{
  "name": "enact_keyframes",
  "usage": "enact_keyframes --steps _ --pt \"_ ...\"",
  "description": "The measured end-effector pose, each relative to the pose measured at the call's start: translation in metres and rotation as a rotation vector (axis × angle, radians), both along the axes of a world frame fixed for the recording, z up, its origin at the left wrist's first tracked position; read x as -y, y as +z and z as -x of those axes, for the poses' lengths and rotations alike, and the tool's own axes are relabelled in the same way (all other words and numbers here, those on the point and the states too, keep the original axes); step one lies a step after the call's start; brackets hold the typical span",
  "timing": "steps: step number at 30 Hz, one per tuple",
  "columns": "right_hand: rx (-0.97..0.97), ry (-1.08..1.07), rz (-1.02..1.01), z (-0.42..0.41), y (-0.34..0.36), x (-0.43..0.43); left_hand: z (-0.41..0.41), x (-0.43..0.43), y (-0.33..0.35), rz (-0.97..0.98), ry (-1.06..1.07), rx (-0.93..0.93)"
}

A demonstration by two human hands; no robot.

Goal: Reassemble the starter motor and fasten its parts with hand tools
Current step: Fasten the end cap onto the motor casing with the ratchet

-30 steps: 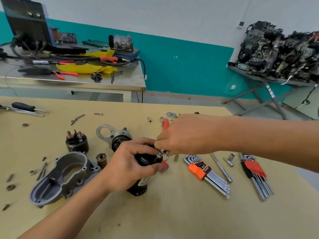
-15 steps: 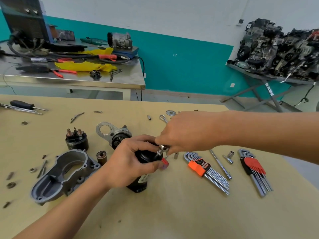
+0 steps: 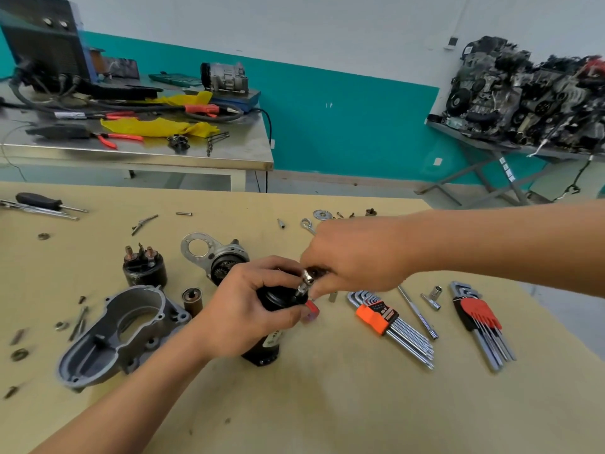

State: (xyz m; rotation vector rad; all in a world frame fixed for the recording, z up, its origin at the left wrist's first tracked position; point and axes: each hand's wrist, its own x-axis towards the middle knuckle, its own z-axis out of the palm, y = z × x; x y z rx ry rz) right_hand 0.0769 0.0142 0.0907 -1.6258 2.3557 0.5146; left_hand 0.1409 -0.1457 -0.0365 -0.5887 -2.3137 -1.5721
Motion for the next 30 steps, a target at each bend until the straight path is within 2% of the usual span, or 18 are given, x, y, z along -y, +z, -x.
enact_keyframes --steps 2,3,4,8,9,10,12,15,16,17,18,20,21,22,23,25,27,30 --pt "0.347 -0.402 0.104 -0.001 -0.002 0.000 0.000 -0.002 -0.001 0.024 -0.005 -0.027" --pt "0.403 -0.495 0.124 -0.002 -0.004 0.001 0.000 -0.002 -0.001 0.027 -0.010 -0.032" --pt "0.337 -0.434 0.109 -0.002 -0.007 0.001 0.000 -0.001 0.000 0.019 -0.013 -0.027" --pt "-0.453 0.388 -0.213 0.001 -0.002 0.004 0.000 0.002 0.002 0.015 -0.001 0.008" --pt "-0.525 0.480 -0.238 0.004 -0.001 0.002 0.000 0.002 0.001 0.028 -0.001 0.013" --pt "-0.503 0.493 -0.224 0.007 -0.002 0.000 0.000 0.002 0.001 0.039 -0.001 0.009" --pt "-0.239 0.254 -0.081 0.004 -0.004 -0.003 0.000 0.001 0.001 0.048 0.014 -0.013" --pt "0.387 -0.414 0.162 -0.002 -0.007 -0.005 -0.002 -0.003 0.001 0.071 0.021 -0.040" --pt "0.476 -0.544 0.195 -0.003 -0.009 -0.004 -0.002 -0.003 0.001 0.080 0.020 -0.048" --pt "0.438 -0.515 0.180 -0.004 -0.009 -0.003 -0.002 -0.002 0.001 0.080 0.017 -0.043" --pt "0.261 -0.326 0.106 -0.002 -0.011 -0.002 -0.002 -0.001 0.002 0.073 0.011 -0.028" --pt "-0.239 0.133 -0.098 -0.003 -0.007 0.004 -0.002 0.001 0.003 0.062 0.006 -0.006" --pt "-0.410 0.322 -0.159 -0.002 -0.005 0.005 -0.002 0.001 0.003 0.063 0.008 -0.002" --pt "-0.495 0.434 -0.191 0.001 -0.004 0.005 -0.002 0.002 0.004 0.064 0.009 0.000" --pt "-0.495 0.492 -0.204 0.005 -0.003 0.004 -0.003 0.002 0.004 0.061 0.007 0.000" --pt "-0.263 0.345 -0.074 0.006 -0.001 0.002 -0.003 0.001 0.004 0.053 0.007 -0.003" --pt "0.024 0.040 0.113 0.006 -0.004 -0.002 -0.002 0.000 0.003 0.059 0.017 -0.007" --pt "0.430 -0.480 0.204 0.002 -0.011 -0.004 -0.003 -0.001 0.002 0.063 0.005 -0.020"
